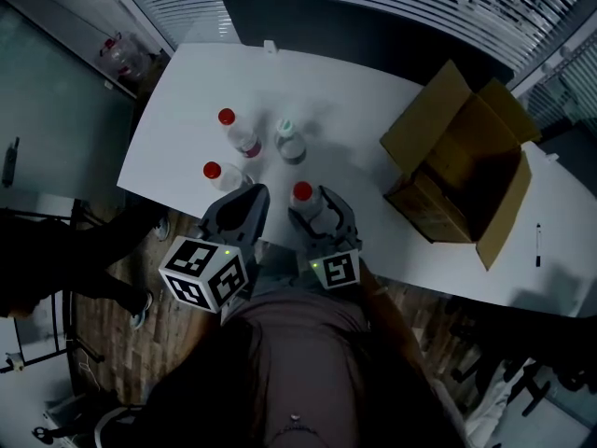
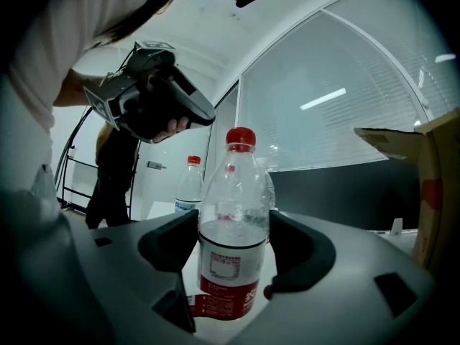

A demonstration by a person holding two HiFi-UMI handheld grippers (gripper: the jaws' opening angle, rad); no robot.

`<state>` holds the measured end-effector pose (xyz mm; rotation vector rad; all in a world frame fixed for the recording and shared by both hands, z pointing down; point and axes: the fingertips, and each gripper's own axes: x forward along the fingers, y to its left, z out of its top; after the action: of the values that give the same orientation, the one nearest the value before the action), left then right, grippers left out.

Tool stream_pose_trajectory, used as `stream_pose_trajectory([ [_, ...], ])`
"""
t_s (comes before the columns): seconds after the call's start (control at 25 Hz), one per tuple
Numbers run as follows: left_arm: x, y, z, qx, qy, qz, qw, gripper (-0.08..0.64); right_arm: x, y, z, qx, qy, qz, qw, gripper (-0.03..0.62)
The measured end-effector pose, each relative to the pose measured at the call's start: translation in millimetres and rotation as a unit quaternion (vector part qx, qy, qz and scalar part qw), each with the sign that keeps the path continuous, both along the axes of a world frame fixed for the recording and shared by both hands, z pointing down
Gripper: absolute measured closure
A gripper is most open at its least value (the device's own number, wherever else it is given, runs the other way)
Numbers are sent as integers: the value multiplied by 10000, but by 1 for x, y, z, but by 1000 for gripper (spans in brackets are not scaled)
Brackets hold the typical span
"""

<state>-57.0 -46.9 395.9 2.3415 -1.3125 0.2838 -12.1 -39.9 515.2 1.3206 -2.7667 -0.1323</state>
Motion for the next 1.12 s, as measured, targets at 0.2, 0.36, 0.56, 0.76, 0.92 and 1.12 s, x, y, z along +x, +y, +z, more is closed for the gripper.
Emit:
stream_pose_trajectory([
  [0.2,4,1,0,2,25,-15,10000,551,1,4,-1,-36,82,-126,9999,289],
  [0.36,7,2,-1,7,40,-53,10000,551,1,5,0,-93,96,-193,9997,288],
  [0.56,8,3,1,21,55,-122,9999,551,0,7,2,-172,142,-302,9993,288],
  [0.76,7,3,0,64,72,-242,9997,551,3,11,0,-188,129,-380,9990,288],
  [0.92,4,5,1,59,75,-256,9996,551,7,15,-1,-169,183,-349,9991,288],
  [1.12,-5,7,-2,64,102,-119,9999,551,7,25,-5,-44,335,-223,9992,288],
])
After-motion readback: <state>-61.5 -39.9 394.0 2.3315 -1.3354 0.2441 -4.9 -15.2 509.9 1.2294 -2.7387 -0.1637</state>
